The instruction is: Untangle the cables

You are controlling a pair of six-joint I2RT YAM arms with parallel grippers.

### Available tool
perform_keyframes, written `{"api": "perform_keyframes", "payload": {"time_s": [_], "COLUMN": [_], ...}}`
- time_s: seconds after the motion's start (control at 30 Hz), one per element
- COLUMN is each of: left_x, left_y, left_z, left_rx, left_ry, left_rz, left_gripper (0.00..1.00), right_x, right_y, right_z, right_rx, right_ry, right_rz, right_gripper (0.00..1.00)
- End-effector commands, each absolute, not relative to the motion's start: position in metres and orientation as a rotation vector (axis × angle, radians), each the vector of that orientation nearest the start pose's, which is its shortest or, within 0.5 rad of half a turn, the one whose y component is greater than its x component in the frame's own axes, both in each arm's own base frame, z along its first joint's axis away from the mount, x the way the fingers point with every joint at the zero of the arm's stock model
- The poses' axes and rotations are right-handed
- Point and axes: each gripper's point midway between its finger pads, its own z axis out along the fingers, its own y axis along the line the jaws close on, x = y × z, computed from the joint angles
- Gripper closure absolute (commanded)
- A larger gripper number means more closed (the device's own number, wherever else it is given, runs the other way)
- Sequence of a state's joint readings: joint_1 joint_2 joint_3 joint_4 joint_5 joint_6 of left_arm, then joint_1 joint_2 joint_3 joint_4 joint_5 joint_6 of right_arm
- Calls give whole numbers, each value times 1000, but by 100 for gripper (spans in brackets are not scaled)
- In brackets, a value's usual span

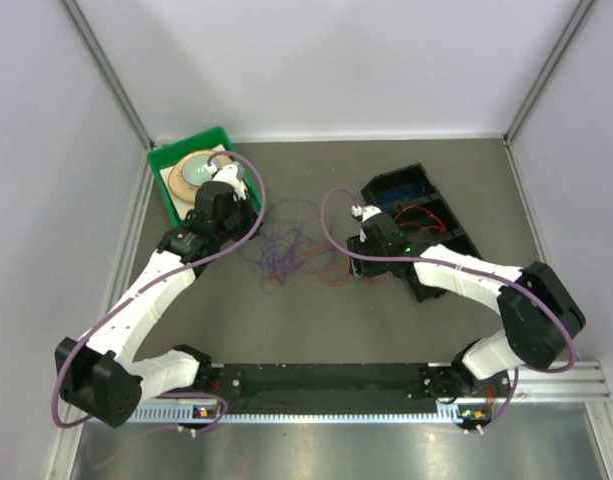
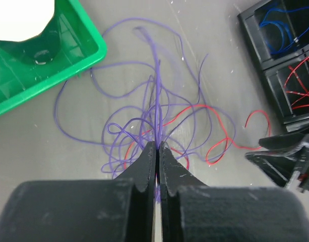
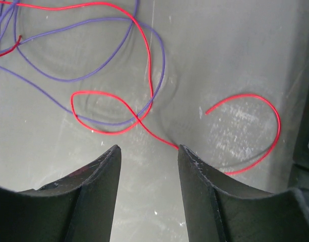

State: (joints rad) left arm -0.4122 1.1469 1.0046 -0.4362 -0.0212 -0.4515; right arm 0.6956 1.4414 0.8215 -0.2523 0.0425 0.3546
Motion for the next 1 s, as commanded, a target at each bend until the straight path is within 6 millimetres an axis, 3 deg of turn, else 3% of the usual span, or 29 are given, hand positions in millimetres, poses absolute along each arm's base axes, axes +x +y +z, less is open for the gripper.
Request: {"api": "perform_keyframes", "payload": {"time_s": [0.0,0.27,0.5,0.77,0.97], "left_x": [330,330,329,326,329], "left_y": [-160,-157,-154,-163,-166], "left_z": [232,223,220,219,227], "left_rx": [-75,-88,-96,-74,-65], "left_ry": [2113,2129,2135,2142,2122], "left_rz": [-520,-502,-502,-556,-577], "left_gripper": [100,100,100,100,100], "right_x": [293,297,295,296,303], "right_y": [263,286,290,296,297], "right_z": [94,104,97,70,57], "right_rx": [-440,-523,-806,-1039,-1038], "right_ry": [2323,2266,2143,2119,2161], "right_rz": [455,473,409,366,324], "right_gripper": [51,53,57,58,56]}}
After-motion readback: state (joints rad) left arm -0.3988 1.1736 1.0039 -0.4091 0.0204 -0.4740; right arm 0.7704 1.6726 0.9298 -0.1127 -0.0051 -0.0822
